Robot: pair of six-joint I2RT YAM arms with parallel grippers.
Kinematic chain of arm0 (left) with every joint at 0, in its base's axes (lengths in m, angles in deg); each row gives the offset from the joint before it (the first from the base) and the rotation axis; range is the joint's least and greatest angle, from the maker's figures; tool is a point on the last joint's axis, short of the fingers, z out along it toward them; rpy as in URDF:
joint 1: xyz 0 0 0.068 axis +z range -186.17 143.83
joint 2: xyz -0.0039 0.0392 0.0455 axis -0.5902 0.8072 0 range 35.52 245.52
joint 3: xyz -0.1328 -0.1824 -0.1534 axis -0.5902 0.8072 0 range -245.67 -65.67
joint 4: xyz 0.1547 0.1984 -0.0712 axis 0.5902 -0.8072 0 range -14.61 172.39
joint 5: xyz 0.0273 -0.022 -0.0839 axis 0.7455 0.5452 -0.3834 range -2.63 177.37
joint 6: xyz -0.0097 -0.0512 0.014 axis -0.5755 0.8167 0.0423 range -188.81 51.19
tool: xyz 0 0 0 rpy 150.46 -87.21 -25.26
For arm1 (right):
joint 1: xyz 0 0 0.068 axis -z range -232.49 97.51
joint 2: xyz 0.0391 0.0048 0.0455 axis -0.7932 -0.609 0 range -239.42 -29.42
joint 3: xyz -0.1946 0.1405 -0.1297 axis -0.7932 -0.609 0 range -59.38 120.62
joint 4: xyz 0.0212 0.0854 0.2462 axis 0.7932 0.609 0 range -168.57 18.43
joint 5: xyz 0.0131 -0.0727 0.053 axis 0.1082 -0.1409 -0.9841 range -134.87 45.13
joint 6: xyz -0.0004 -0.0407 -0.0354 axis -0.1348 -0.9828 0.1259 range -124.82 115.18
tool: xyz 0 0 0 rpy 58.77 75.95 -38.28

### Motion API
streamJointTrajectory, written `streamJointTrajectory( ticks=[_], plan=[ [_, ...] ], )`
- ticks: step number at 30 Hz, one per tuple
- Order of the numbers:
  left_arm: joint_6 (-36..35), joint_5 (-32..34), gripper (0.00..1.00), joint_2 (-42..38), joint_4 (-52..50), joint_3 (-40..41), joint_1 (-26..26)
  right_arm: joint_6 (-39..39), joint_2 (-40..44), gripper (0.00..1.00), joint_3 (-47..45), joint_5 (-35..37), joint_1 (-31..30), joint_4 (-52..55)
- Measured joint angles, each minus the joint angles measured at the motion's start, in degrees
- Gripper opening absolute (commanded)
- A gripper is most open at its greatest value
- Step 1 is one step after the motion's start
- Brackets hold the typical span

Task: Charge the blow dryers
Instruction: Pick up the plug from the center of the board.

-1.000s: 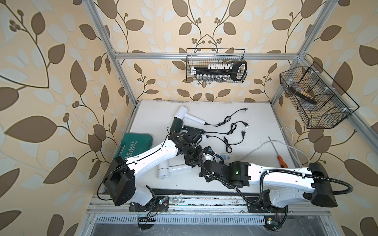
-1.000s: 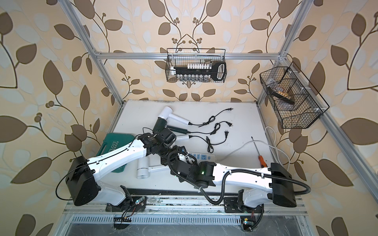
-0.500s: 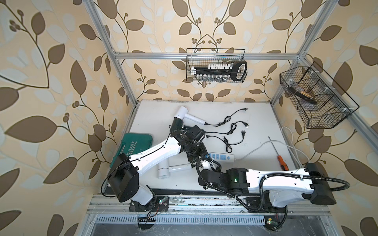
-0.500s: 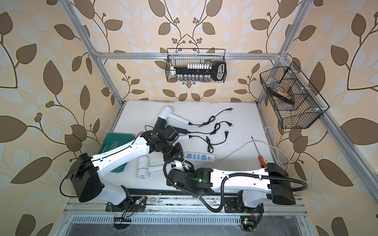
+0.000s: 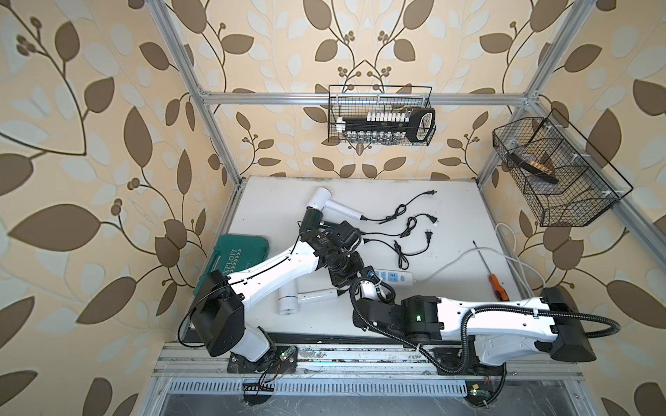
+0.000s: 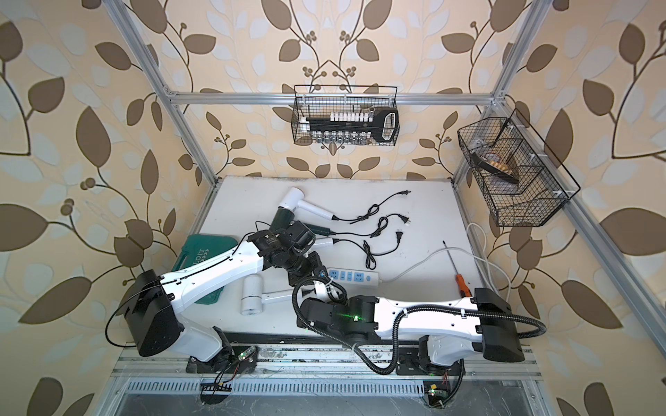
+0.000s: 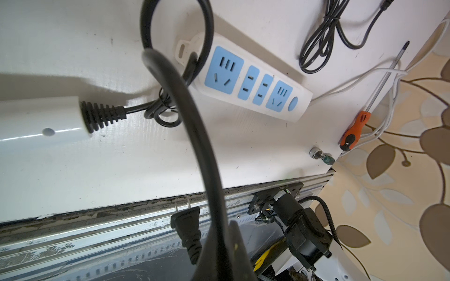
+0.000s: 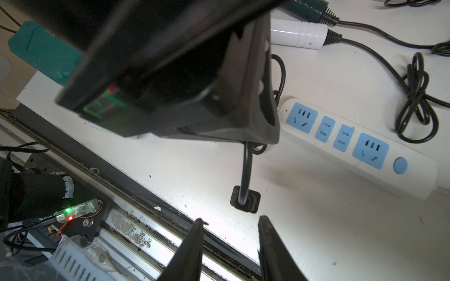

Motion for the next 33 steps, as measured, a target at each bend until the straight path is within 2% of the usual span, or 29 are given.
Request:
streamJointTrajectory(
  ticks=[8,33],
  plan=[
    [1.4,0.4,0.00,0.0,0.9,0.0,0.2,-0.9,0.1,0.34,-4.1,-2.9,3.4,-3.4],
    [1.5,1.6,0.00,0.0,0.1,0.0,0.5,-1.3,-2.7,0.31,-3.4,-3.0,3.9,-4.8]
  ],
)
